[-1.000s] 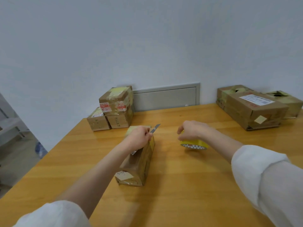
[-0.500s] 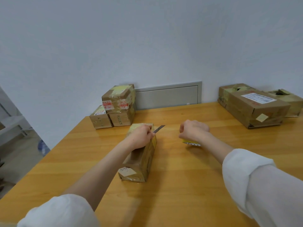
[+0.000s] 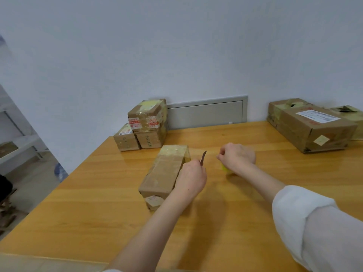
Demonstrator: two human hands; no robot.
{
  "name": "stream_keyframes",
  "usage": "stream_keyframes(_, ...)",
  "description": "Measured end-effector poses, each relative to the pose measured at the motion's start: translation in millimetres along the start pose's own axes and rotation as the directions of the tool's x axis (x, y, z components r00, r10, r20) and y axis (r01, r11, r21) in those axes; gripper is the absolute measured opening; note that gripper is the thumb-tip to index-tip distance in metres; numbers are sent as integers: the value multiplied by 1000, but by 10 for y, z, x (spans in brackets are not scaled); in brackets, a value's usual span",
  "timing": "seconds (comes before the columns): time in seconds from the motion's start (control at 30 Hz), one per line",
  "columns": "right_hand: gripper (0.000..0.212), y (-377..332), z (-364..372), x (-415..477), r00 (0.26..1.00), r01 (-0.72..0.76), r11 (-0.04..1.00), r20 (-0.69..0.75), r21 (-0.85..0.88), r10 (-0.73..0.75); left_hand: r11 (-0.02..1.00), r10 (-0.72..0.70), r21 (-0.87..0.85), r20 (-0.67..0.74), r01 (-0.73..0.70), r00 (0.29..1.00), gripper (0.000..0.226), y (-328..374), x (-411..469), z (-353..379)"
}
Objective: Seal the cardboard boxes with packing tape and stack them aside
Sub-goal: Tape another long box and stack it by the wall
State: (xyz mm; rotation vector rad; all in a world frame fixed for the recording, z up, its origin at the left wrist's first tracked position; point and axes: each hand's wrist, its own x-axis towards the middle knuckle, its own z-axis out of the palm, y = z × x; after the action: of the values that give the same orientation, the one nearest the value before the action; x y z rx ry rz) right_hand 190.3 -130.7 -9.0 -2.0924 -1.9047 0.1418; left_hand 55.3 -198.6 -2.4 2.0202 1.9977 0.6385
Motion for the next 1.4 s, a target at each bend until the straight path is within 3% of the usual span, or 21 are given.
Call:
stream_keyframes(0.47, 26, 28, -8, 18, 1000, 26, 1000, 12, 5, -26, 987, 37, -152, -115, -54, 993, 31, -158, -25, 105)
stream_keyframes(0.83, 26, 74, 4, 0, 999, 37, 999, 3, 13, -37, 973, 16, -229, -67, -31, 998, 32, -154, 20, 164)
stream_keyframes(1.07, 25, 75, 18, -5, 999, 35, 999, -10, 15, -35, 988, 59, -137, -49, -65, 997, 32, -161, -31, 125)
stream_keyframes(1.4, 22, 61, 16, -27, 999, 32, 999, -13, 6, -31, 998, 15, -66, 30, -13, 999, 29, -89, 19, 149)
